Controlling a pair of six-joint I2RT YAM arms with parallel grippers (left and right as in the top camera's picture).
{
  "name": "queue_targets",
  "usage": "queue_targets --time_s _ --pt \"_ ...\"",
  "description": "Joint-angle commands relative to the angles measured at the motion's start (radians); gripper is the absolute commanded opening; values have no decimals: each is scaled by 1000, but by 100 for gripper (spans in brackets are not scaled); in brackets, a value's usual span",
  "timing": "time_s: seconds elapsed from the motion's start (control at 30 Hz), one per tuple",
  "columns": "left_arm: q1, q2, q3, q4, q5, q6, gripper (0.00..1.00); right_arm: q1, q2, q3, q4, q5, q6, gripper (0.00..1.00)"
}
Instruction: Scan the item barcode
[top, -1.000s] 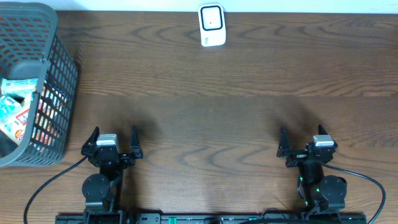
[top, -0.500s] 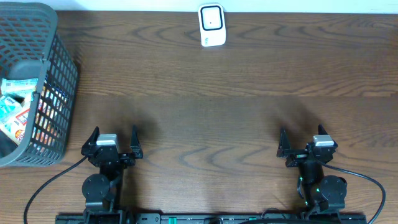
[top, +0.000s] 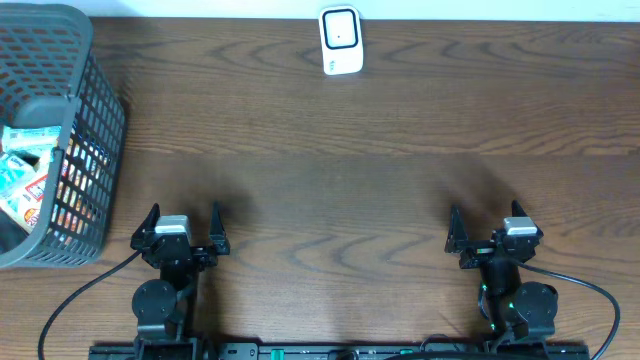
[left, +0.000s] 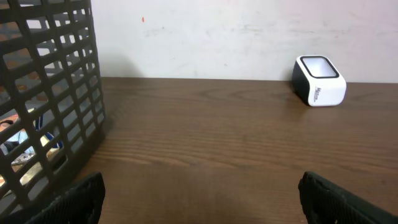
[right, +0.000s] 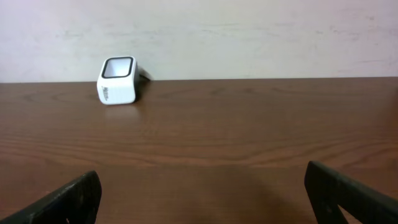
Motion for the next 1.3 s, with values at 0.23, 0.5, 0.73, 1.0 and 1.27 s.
queue_targets --time_s 0.23,0.5,0.73,1.0,1.27 --pt "-3 -6 -17 -39 -31 -8 98 -6 -6 -3 -3 2 -15 99" --pt "-3 -6 -17 -39 -31 -8 98 -6 -6 -3 -3 2 -15 99" --pt "-3 -6 -17 -39 -31 -8 98 -6 -6 -3 -3 2 -15 99" --pt "-3 -6 -17 -39 -31 -8 98 -6 -6 -3 -3 2 -15 99" --pt "-3 -6 -16 77 222 -170 98 -6 -6 -3 -3 2 -15 99"
